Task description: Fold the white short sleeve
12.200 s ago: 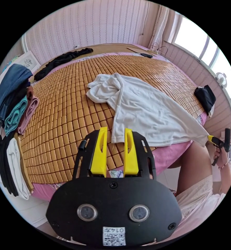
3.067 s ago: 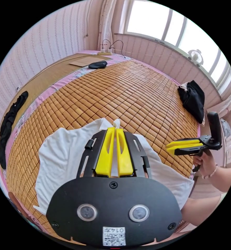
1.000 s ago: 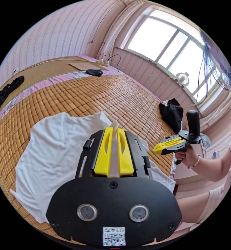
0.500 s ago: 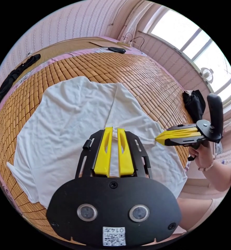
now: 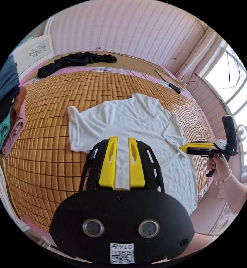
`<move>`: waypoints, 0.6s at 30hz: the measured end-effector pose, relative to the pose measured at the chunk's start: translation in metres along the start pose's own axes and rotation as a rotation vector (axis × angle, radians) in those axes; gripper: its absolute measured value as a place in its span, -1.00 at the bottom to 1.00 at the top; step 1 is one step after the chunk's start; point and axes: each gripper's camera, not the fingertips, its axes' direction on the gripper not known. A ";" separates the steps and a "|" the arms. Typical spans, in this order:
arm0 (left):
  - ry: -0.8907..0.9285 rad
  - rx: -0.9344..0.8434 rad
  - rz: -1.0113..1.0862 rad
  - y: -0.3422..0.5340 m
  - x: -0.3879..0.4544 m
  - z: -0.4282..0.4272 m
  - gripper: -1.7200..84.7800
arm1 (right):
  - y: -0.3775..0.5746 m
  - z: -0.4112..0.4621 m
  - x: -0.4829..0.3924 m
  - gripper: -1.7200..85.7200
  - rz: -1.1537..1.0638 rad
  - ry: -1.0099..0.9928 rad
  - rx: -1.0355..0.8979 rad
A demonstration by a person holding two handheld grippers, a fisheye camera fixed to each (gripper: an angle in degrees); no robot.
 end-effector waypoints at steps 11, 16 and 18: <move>0.020 -0.034 -0.235 0.022 -0.105 0.009 -0.77 | -0.195 0.105 -0.144 -0.75 -0.283 0.085 0.005; 0.043 -0.033 -0.162 0.026 -0.115 0.008 -0.87 | -0.229 0.149 -0.161 -0.86 -0.294 0.270 -0.022; 0.072 -0.036 -0.144 0.027 -0.117 0.006 -0.92 | -0.229 0.148 -0.159 -0.92 -0.289 0.301 -0.033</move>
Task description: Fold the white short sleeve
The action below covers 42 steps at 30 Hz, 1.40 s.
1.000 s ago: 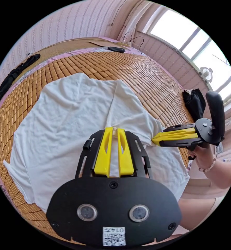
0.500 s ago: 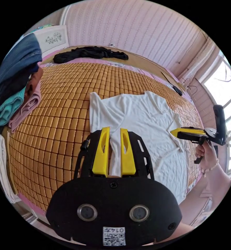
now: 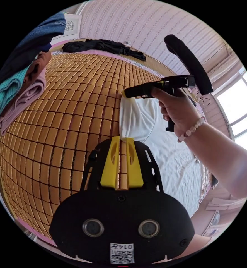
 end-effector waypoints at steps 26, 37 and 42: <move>0.171 -0.102 0.393 -0.007 0.101 -0.008 -0.82 | 0.207 -0.111 0.150 -0.79 0.400 -0.230 0.149; 0.018 -0.185 0.425 0.042 0.120 0.011 -0.89 | 0.109 -0.074 0.167 -0.90 0.197 -0.339 0.092; 0.041 -0.083 0.398 0.043 0.109 -0.013 -0.97 | 0.095 -0.100 0.166 -0.94 0.132 -0.340 0.178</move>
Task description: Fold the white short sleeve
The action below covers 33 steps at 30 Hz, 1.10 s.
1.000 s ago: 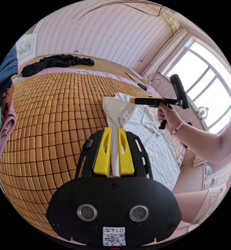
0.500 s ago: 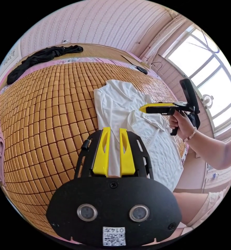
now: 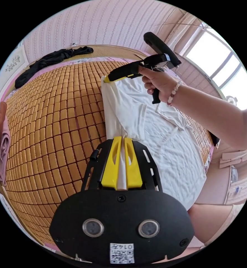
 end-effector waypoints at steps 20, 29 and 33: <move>0.060 0.167 -0.104 -0.055 -0.095 -0.026 -0.71 | 0.155 -0.119 0.092 -0.71 0.414 0.357 0.031; 0.087 -0.027 -0.087 -0.132 -0.109 0.044 -0.88 | 0.185 -0.109 0.124 -0.75 0.488 0.413 -0.036; 0.105 -0.114 -0.105 -0.156 -0.114 0.048 -0.97 | 0.201 -0.123 0.134 -0.90 0.456 0.380 -0.033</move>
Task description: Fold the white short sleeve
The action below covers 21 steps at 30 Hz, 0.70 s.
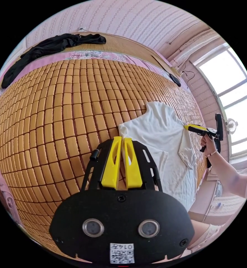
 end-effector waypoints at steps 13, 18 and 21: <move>-0.142 0.169 0.084 -0.064 0.028 -0.039 -0.98 | -0.014 -0.050 0.056 -0.96 0.065 -0.133 0.210; -0.099 0.216 0.125 -0.059 0.037 -0.066 -0.98 | 0.015 -0.069 0.055 -0.95 0.020 -0.218 0.231; -0.019 0.242 0.165 -0.019 0.045 -0.094 -0.98 | 0.070 -0.092 0.048 -0.95 -0.035 -0.286 0.266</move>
